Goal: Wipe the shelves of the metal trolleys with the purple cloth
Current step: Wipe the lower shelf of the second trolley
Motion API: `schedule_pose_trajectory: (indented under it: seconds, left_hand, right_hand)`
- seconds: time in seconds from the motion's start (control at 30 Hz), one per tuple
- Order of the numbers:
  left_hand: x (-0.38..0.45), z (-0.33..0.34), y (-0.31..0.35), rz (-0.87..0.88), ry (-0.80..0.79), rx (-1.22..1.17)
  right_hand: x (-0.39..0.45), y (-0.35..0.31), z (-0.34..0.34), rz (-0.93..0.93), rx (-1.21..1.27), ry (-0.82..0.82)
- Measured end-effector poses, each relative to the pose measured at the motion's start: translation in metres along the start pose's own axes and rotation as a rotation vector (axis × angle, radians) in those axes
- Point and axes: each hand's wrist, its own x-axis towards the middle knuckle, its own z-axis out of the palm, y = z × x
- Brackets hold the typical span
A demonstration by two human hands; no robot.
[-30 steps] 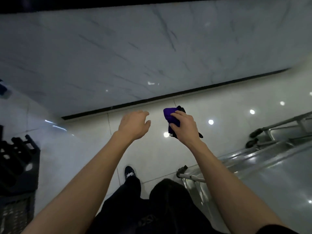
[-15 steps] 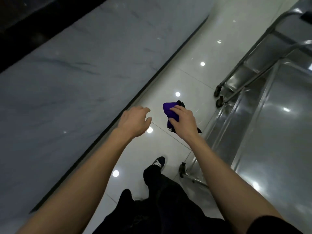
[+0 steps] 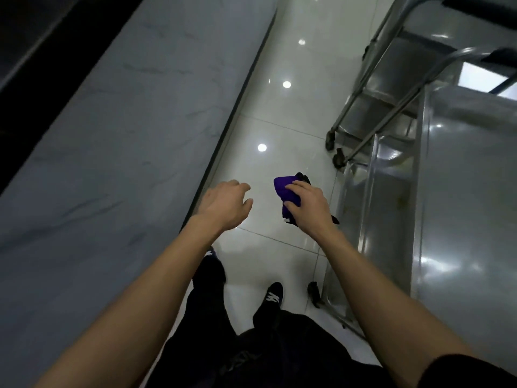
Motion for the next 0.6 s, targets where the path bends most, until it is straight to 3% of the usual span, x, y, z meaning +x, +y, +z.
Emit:
schedule_pose_trajectory:
  seconds: [0.27, 0.6]
  left_hand:
    - [0.124, -0.041, -0.014, 0.279, -0.122, 0.109]
    - [0.239, -0.043, 0.084, 0.641, -0.29, 0.297]
  right_hand:
    - [0.044, 0.01, -0.013, 0.313, 0.042, 0.166]
    - [0.06, 0.061, -0.018, 0.641, 0.271, 0.446]
